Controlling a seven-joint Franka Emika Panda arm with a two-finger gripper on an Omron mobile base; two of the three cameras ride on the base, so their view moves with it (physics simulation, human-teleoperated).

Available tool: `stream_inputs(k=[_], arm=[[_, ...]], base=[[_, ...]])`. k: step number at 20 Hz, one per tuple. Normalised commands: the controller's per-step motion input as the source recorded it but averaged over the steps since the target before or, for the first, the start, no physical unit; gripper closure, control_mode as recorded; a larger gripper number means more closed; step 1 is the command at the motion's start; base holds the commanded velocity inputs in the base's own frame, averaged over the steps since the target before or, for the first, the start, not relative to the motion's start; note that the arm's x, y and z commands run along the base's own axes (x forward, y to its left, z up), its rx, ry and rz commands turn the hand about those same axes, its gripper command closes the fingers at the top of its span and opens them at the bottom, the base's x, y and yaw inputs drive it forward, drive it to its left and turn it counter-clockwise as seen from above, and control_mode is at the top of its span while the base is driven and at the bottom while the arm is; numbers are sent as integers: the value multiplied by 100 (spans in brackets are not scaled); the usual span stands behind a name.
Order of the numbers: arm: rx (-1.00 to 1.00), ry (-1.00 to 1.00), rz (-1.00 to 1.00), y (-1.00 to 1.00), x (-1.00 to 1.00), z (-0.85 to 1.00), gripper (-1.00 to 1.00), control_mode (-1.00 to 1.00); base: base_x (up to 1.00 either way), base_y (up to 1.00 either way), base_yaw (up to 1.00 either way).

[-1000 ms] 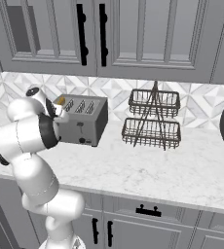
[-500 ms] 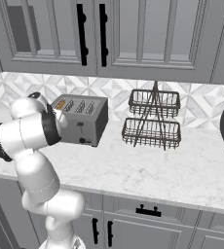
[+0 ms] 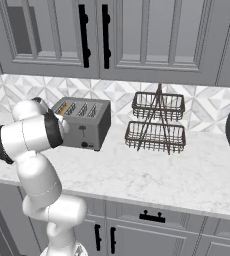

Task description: Start the toaster. Once the lever pops up, take the bread to the plate on the dining counter.

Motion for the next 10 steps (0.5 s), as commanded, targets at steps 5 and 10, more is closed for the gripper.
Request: stream_inputs(k=[5, 10], arm=[[2, -7, 0, -1, -21, -3, 100, -100], [2, -9, 0, 0, -72, 100, 100, -100]], base=[[0, 0, 0], [0, 0, 0]])
